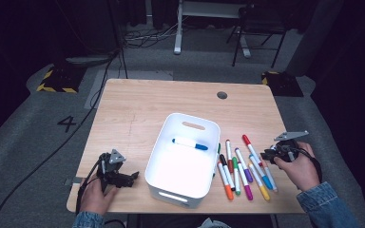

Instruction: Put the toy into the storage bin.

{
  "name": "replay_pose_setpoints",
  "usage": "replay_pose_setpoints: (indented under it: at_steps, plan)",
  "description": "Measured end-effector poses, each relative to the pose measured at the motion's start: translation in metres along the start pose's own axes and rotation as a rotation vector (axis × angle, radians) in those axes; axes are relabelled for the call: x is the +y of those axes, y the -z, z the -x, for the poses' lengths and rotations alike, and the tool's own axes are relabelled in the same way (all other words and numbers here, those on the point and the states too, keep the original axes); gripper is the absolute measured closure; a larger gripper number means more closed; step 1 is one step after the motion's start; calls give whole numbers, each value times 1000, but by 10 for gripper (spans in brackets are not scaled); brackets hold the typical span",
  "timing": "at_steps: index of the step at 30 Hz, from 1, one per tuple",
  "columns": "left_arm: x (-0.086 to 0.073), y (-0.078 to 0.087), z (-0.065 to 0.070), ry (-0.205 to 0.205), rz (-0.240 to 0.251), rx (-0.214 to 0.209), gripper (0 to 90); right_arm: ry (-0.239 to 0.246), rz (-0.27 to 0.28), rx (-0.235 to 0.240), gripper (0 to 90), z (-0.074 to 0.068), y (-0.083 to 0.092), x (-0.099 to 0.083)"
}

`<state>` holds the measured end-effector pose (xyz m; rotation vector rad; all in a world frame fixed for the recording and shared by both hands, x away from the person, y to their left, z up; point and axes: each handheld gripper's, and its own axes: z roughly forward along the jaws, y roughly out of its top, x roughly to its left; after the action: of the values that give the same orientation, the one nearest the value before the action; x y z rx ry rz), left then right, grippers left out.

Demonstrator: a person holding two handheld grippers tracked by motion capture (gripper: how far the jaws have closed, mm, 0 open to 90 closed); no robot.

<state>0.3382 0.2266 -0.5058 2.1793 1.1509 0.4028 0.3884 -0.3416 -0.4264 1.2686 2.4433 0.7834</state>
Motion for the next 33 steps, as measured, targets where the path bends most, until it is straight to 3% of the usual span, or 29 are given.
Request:
replay_pose_setpoints:
  at_steps: [3,16,28,33]
  plan:
    - [0,0,0,0,0,0,0,-26,-28,-5,702,1,-3,-11]
    - [0,0,0,0,0,0,0,-53,-109,-31,704,2,-14,-39]
    - [0,0,0,-1,-3,-2,0,-88,-154,-64,753,3,-14,-53]
    - [0,0,0,0,-1,-1,0,-116,-151,-51,767,6,-14,-54]
